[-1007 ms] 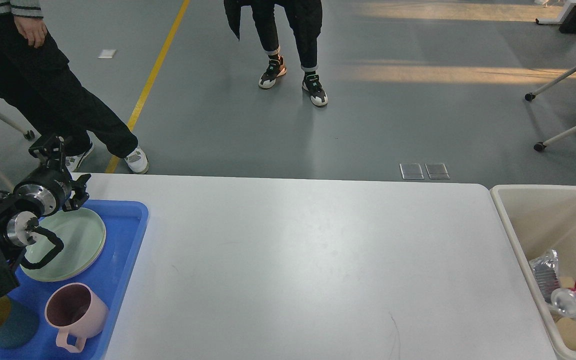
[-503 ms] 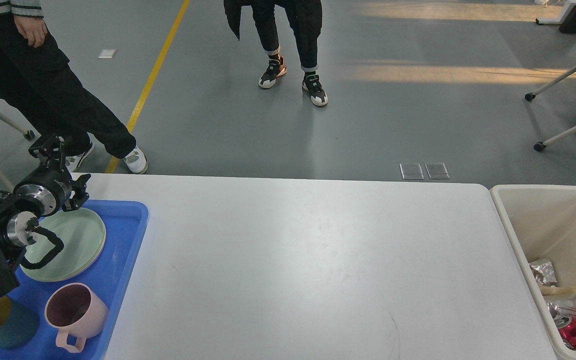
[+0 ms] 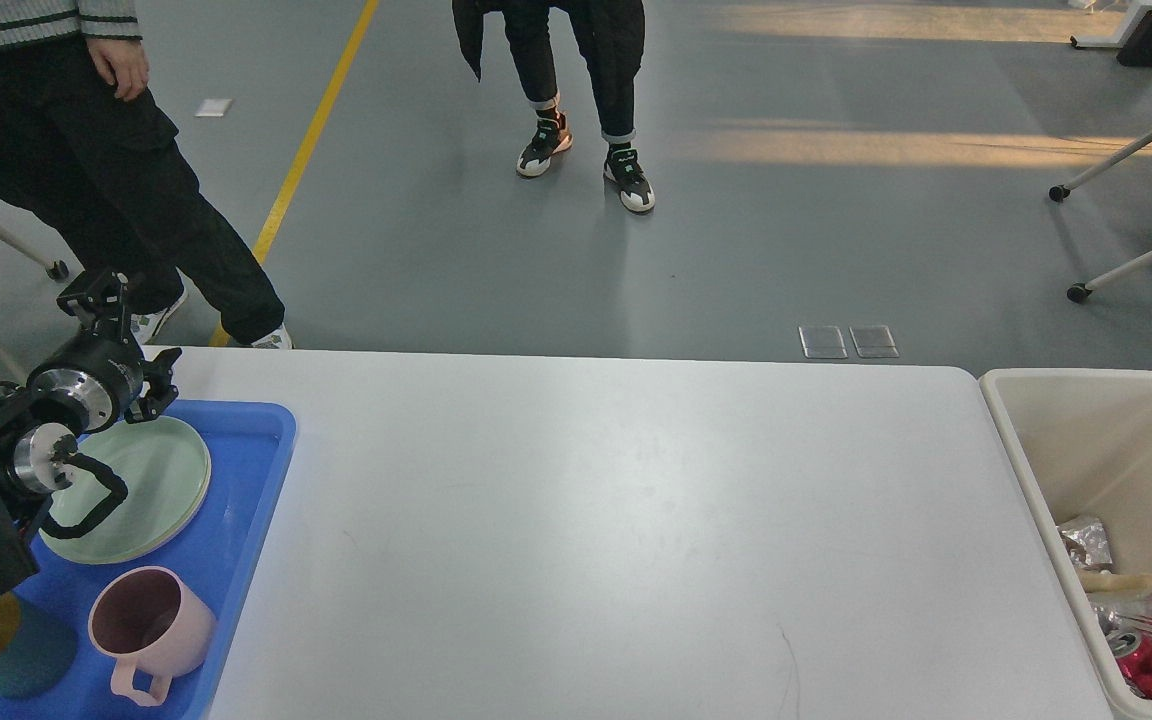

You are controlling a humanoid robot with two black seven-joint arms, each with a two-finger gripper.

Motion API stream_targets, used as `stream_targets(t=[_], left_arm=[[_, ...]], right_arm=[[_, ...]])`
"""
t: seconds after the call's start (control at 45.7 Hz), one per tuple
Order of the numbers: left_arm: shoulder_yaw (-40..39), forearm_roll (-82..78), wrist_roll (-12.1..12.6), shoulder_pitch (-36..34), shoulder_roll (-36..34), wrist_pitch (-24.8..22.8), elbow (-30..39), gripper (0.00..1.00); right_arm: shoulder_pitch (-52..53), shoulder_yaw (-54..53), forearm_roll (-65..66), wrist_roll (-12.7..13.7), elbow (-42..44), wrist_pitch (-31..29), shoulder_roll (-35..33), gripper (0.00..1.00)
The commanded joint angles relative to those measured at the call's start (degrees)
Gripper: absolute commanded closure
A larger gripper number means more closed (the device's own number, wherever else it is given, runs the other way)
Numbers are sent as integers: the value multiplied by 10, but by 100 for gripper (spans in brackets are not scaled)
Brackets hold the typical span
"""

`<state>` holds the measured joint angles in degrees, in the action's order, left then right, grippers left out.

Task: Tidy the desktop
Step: 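Drop the red can into the white bin with the right gripper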

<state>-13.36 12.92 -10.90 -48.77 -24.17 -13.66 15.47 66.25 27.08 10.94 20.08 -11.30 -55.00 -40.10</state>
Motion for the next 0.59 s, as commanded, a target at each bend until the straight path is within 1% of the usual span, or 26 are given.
stream_targets(t=[0.0,0.153,0.285,0.46,0.569], left_arm=[[0,0,0,0,0,0,0,4],[0,0,0,0,0,0,0,4],[0,0,0,0,0,-1,0,4],[0,0,0,0,0,0,0,4],[0,0,0,0,0,0,0,4]], right_arm=[[43,13,1,0,-2,0,-12,0],[97,24,-1,0,-7,0,-8,0],[143,23,-4,0,-29,0,-4,0],[179,13,-12,0,-34,0,34,0],[198,0,-43,0,-38,0,50,0]])
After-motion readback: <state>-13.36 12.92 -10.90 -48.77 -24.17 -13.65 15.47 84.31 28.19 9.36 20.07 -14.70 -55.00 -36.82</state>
